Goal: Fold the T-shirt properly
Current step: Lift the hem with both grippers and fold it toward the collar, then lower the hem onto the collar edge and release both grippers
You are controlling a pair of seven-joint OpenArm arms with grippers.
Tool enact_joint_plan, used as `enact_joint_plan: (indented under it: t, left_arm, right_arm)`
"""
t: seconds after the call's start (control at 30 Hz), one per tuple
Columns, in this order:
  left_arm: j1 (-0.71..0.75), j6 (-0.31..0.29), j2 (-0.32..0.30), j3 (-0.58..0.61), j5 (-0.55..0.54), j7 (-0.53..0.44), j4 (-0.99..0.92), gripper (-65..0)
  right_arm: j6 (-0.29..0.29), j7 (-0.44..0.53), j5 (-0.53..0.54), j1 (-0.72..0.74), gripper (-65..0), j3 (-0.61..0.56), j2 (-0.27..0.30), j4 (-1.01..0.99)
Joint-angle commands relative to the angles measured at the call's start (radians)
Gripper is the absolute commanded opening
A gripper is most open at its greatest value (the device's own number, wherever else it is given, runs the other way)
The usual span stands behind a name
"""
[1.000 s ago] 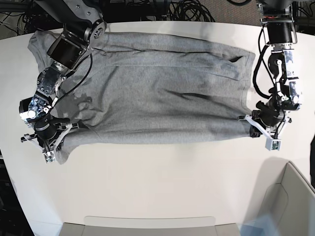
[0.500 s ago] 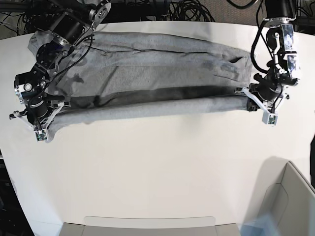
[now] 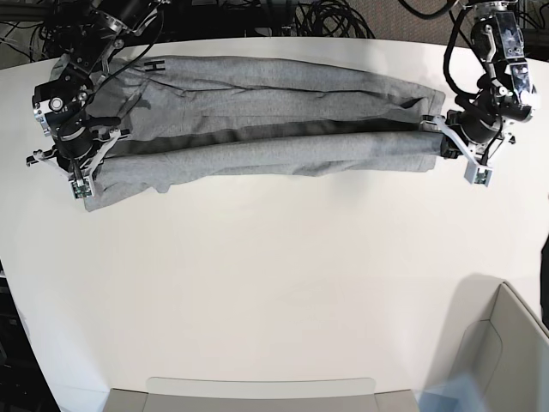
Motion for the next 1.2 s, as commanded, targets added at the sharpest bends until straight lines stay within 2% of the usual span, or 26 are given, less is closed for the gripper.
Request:
enact_joint_plan:
  t: [0.0, 0.33, 0.43, 0.53, 0.83, 1.0, 1.03, 1.07, 1.13, 1.17]
  left_arm:
    - [0.004, 0.001, -0.017, -0.012, 0.007, -0.018, 0.018, -65.0]
    - [0.086, 0.001, -0.015, -0.008, 0.01, -0.021, 0.012, -65.0]
    - [0.091, 0.001, -0.012, -0.001, 0.011, -0.021, -0.017, -65.0]
    - [0.083, 0.001, 0.011, -0.001, 0.011, -0.021, -0.062, -65.0]
    - [0.088, 0.001, 0.014, -0.001, 0.011, -0.021, -0.065, -65.0]
    - [0.085, 0.003, 0.014, -0.011, 0.007, 0.013, -0.063, -65.0]
    - [0.089, 0.003, 0.014, -0.011, 0.007, 0.013, -0.062, -61.4]
    - [0.089, 0.005, 0.015, -0.012, 0.007, 0.009, -0.053, -55.0]
    - [0.111, 0.005, 0.034, -0.017, 0.01, 0.002, -0.013, -45.0]
    - [0.123, 0.005, 0.045, -0.032, 0.01, 0.0, 0.015, -42.6]
  right_arm:
    - [0.011, 0.018, 0.012, -0.001, -65.0, 0.002, 0.01, 0.043]
    - [0.011, 0.018, 0.016, -0.111, -65.0, 0.002, 0.01, 0.054]
    - [0.011, 0.025, 0.016, -0.139, -65.0, 0.002, -0.012, 0.033]
    - [0.011, 0.025, 0.015, -0.154, -65.0, 0.002, -0.02, -0.009]
    - [0.011, 0.025, 0.015, -0.163, -65.0, 0.024, -0.029, -0.019]
    - [0.011, 0.025, 0.015, -0.162, -65.0, 0.024, -0.032, -0.019]
    - [0.011, 0.025, 0.015, -0.162, -65.0, 0.024, -0.032, -0.019]
    - [0.011, 0.025, 0.015, -0.162, -63.9, 0.025, -0.033, -0.019]
    - [0.011, 0.025, 0.015, -0.162, -58.4, 0.025, -0.033, -0.019]
    - [0.011, 0.025, 0.015, -0.162, -55.7, 0.025, -0.033, -0.019]
